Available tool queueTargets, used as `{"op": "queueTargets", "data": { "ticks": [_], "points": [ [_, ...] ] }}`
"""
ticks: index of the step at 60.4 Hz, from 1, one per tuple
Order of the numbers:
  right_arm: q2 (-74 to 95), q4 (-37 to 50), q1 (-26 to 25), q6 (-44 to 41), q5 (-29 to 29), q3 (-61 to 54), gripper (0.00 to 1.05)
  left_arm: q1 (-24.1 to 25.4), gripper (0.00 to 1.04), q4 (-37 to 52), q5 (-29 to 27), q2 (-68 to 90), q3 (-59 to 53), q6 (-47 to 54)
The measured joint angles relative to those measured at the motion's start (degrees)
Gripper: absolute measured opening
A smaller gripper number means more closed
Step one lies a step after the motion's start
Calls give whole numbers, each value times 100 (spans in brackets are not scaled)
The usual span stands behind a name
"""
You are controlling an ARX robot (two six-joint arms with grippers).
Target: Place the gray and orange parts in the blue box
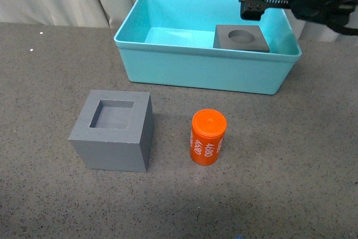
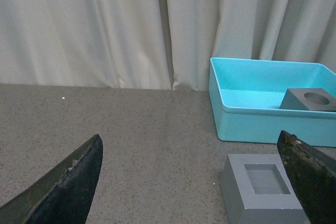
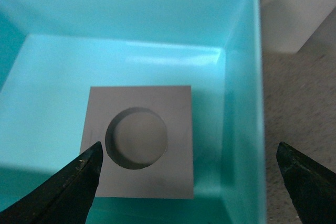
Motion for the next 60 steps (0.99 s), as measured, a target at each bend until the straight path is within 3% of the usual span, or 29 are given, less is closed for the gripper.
{"op": "queueTargets", "data": {
  "ticks": [7,18,36,53,60],
  "points": [
    [-964,1174,63,-514,424,-1137,95,0,98,0,-2,0,0,0],
    [-2229,1998,26,-713,732,-2719,95,0,98,0,0,0,0,0],
    [-4343,1622,-197,-249,686,-4583,95,0,98,0,-2,0,0,0],
    [-4903,1545,-286,-295,767,-5141,95,0,98,0,-2,0,0,0],
    [-4907,1545,-286,-313,765,-5143,95,-452,98,-1132,-1567,944,501,-870]
  ]
}}
